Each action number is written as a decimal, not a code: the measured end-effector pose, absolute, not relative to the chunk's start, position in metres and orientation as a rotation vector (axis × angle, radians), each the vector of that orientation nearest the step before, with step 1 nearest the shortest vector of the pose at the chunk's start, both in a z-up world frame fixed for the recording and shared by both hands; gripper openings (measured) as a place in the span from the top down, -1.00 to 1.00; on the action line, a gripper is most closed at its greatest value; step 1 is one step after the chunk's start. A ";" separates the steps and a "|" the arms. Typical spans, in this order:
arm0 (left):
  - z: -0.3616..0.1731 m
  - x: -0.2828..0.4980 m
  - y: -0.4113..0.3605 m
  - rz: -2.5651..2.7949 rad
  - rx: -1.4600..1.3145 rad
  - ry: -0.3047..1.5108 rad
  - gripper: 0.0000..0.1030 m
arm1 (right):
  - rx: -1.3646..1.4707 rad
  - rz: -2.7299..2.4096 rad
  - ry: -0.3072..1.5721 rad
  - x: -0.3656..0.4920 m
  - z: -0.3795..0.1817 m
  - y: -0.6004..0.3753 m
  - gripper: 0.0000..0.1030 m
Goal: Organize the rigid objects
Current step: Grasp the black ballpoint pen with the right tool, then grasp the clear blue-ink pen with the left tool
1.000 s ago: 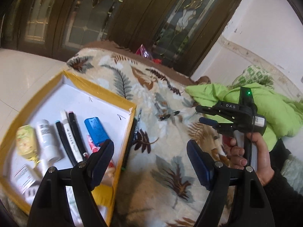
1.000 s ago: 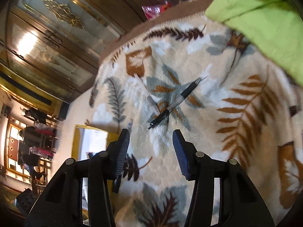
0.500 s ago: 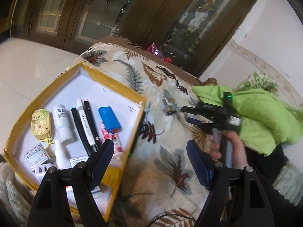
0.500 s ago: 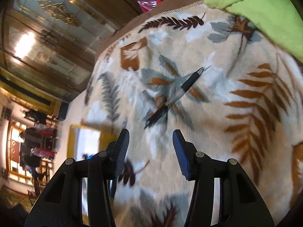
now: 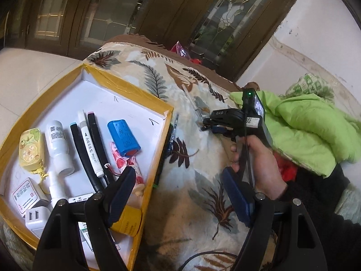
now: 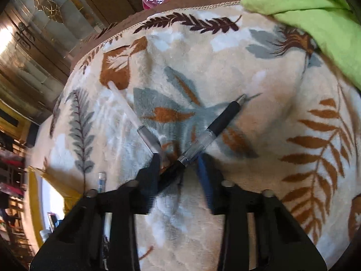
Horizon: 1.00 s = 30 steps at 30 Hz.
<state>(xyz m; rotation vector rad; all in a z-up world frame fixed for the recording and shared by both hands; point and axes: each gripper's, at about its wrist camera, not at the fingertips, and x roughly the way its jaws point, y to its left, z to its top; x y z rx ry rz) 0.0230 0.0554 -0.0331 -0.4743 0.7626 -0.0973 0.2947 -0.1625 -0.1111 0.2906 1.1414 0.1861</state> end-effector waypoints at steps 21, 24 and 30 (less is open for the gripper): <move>-0.073 0.094 0.021 -0.145 -0.468 0.997 -0.42 | 0.054 0.573 1.282 0.156 -0.118 -0.237 0.80; -0.081 0.111 0.020 -0.113 -0.464 1.013 -0.14 | 0.079 0.602 1.274 0.152 -0.121 -0.247 0.80; -0.078 0.136 0.017 -0.041 -0.385 0.980 0.02 | 0.136 0.604 1.294 0.160 -0.121 -0.249 0.80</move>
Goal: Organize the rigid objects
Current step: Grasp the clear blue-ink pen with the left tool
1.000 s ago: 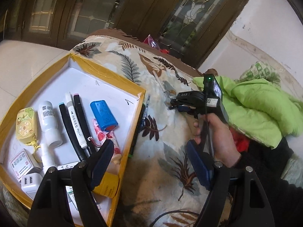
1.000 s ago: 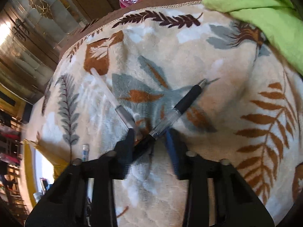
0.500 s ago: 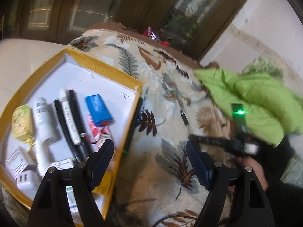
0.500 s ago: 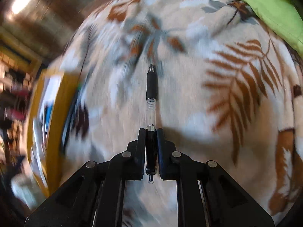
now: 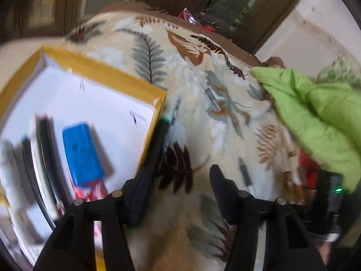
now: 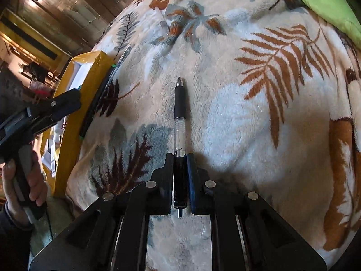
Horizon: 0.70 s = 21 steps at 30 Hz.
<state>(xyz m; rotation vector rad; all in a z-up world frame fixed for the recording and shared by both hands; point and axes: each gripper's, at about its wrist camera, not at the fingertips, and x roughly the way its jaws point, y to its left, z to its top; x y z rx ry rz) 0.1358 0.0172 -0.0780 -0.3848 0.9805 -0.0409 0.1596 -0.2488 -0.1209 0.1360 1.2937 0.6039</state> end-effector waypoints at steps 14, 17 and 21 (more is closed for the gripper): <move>-0.077 0.173 -0.003 0.026 -0.205 1.007 -0.13 | 0.105 0.603 1.280 0.159 -0.121 -0.244 0.80; -0.075 0.192 -0.018 -0.019 -0.170 1.017 -0.16 | 0.116 0.604 1.284 0.159 -0.122 -0.245 0.80; -0.088 0.227 -0.017 0.005 -0.163 1.087 -0.16 | 0.125 0.603 1.287 0.160 -0.122 -0.244 0.80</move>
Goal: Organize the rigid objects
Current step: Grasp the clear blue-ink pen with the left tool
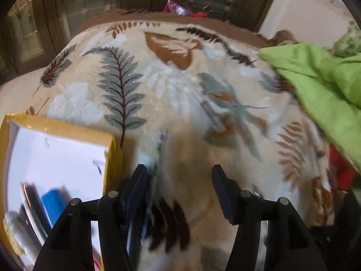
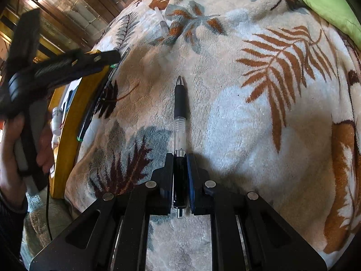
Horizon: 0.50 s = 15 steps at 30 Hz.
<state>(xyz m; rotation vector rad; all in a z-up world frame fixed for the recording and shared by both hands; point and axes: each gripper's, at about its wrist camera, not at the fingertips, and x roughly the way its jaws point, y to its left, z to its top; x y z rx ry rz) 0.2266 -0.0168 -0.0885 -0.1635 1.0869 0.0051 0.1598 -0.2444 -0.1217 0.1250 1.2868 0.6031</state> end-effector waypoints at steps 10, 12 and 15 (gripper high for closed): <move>-0.104 0.233 -0.030 -0.052 -0.086 1.177 0.52 | 0.137 0.607 1.293 0.161 -0.123 -0.244 0.79; -0.104 0.222 -0.027 -0.111 -0.136 1.182 0.56 | 0.138 0.608 1.292 0.161 -0.123 -0.244 0.79; -0.108 0.219 -0.030 -0.101 -0.107 1.183 0.56 | 0.131 0.606 1.288 0.161 -0.124 -0.243 0.79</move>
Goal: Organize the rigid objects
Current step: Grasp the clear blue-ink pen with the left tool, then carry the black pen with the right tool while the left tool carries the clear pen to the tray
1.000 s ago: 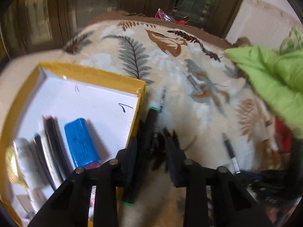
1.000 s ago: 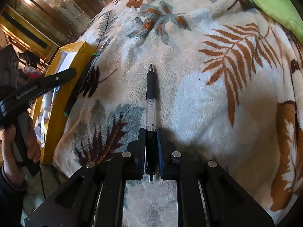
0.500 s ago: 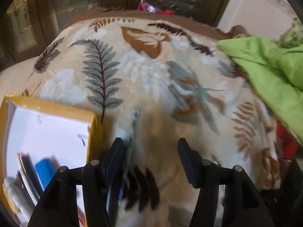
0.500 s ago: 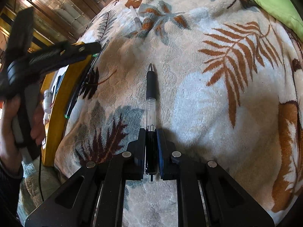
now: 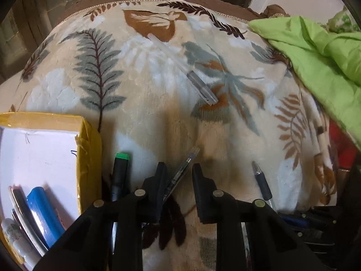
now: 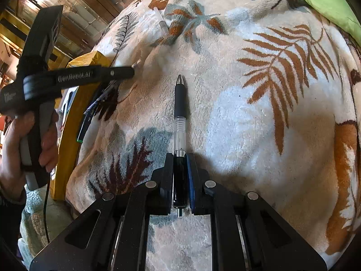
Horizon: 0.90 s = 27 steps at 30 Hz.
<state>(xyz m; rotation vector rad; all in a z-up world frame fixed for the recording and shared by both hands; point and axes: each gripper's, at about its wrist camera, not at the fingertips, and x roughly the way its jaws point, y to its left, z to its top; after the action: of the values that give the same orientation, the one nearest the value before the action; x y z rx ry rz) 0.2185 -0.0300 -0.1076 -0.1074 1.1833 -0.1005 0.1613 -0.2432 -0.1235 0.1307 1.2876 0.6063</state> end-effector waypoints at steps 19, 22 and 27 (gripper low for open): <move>-0.031 0.070 0.074 -0.072 -0.596 0.844 0.87 | 0.037 0.610 1.246 0.159 -0.122 -0.231 0.79; -0.027 0.063 0.111 -0.047 -0.717 0.799 0.87 | -0.004 0.592 1.228 0.160 -0.118 -0.224 0.80; -0.020 0.042 0.149 -0.049 -0.761 0.794 0.87 | -0.032 0.641 1.145 0.149 -0.073 -0.199 0.80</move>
<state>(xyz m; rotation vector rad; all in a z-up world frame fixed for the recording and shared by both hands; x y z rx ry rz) 0.0424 0.1492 -0.0203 -0.7611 0.7936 -0.0488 0.1493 -0.1994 -0.0733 -0.0323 1.1447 0.6410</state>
